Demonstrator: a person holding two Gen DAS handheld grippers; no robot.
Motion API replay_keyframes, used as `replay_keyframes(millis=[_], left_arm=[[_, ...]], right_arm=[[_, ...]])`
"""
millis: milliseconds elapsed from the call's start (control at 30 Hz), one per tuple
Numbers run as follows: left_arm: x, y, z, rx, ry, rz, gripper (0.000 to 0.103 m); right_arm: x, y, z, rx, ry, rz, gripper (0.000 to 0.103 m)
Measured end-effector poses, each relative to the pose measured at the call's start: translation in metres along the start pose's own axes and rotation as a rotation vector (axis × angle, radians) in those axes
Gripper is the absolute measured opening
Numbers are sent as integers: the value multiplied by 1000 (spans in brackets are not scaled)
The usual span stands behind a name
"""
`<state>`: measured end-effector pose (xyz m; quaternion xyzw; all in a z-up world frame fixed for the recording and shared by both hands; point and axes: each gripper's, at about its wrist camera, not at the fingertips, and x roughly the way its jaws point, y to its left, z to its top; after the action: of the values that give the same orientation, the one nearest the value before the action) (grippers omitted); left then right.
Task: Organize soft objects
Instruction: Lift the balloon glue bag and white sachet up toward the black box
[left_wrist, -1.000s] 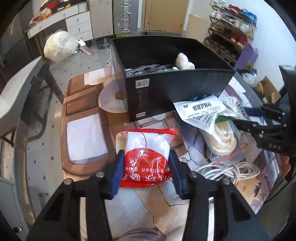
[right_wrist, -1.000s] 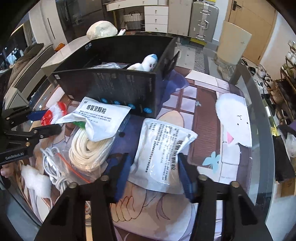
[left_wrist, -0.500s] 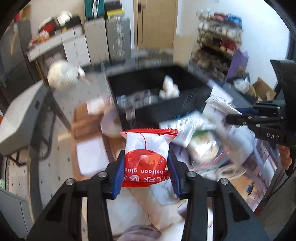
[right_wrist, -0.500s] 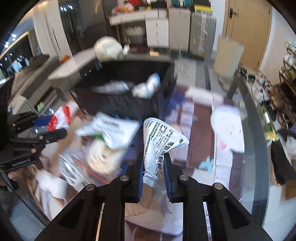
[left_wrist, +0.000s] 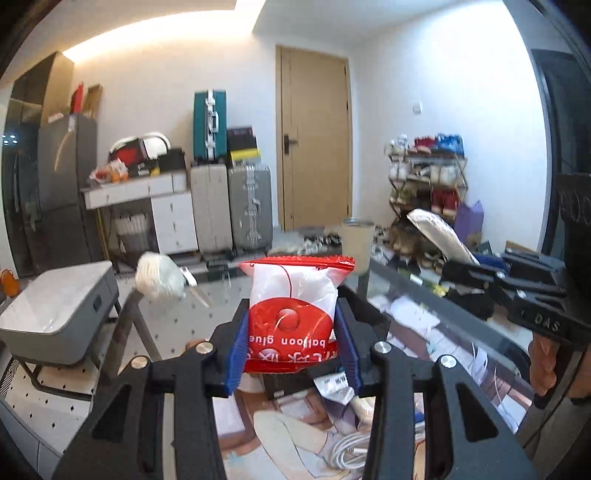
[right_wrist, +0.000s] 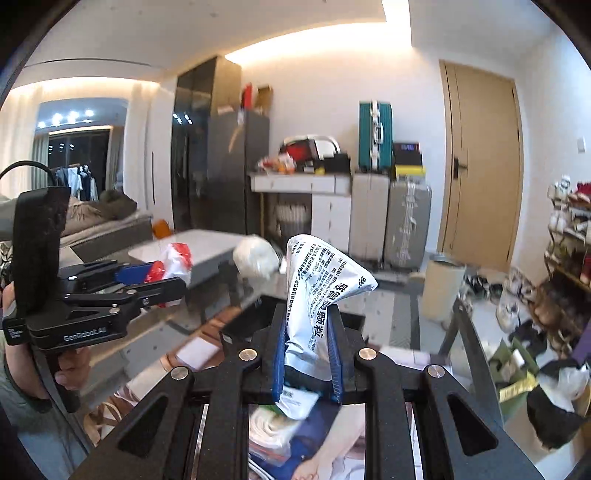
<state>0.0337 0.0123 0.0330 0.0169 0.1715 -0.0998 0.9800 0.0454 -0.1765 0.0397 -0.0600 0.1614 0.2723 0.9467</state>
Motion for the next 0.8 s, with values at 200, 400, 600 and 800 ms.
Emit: replay_keyframes(millis=[200,400,600,800], left_arm=[[-1,5,3,-10,-26,8,42],[-8,1,5,-32,-51,23,42],[-11,-1,10,-35,-80,12,43],[-9,-1,18,-46,-111,4,43]], right_arm=[[-3,7,-1,-3,-19,10,19],[-10,8,1,15,-60,2,19],[0,11,3,26,-55,25,19],[6,13,16,37,-94,19,20]])
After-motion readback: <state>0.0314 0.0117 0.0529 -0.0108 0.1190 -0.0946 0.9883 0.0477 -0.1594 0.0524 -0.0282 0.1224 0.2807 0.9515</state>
